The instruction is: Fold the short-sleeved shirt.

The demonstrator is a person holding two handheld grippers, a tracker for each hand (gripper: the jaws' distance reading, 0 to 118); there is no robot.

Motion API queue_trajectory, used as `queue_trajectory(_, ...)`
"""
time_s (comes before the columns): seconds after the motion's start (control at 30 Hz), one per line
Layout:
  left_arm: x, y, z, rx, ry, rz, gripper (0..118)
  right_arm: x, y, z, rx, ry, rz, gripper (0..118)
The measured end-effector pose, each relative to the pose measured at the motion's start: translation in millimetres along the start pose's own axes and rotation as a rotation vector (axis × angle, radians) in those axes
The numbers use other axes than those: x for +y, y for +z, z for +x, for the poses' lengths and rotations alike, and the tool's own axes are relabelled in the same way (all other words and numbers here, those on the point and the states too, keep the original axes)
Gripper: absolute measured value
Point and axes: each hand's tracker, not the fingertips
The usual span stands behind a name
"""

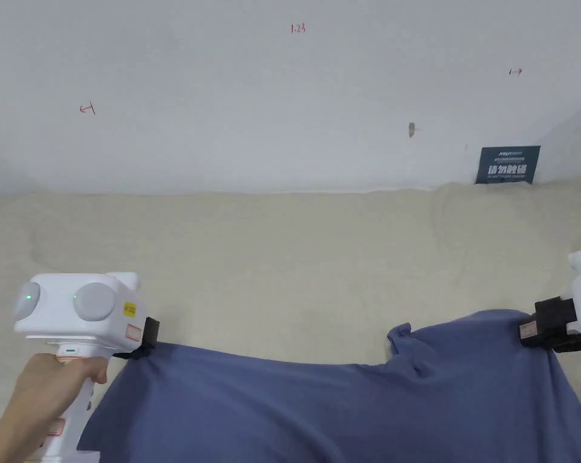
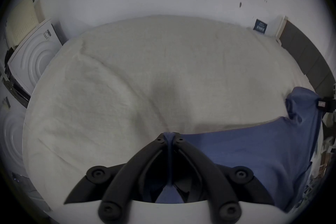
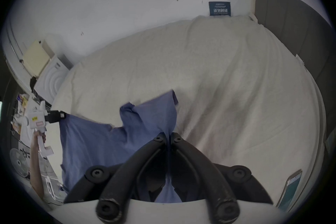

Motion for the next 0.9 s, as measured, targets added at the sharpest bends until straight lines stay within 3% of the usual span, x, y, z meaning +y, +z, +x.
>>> queue_trajectory(0.1, 8.5, 31.1, -8.3, 0.036, -0.052, 0.063, 3, 7.4, 27.0, -0.5, -0.022, 0.008, 0.04, 3)
queue_trajectory(0.6, 39.4, 257.9, -33.6, 0.067, 0.035, 0.438, 3, 55.3, 206.5, -51.3, 0.021, 0.049, 0.3, 3)
queue_trajectory(0.9, 115.4, 318.4, -26.4, 0.138, 0.029, 0.55, 3, 146.2, 250.6, -88.5, 0.002, 0.062, 0.372, 3)
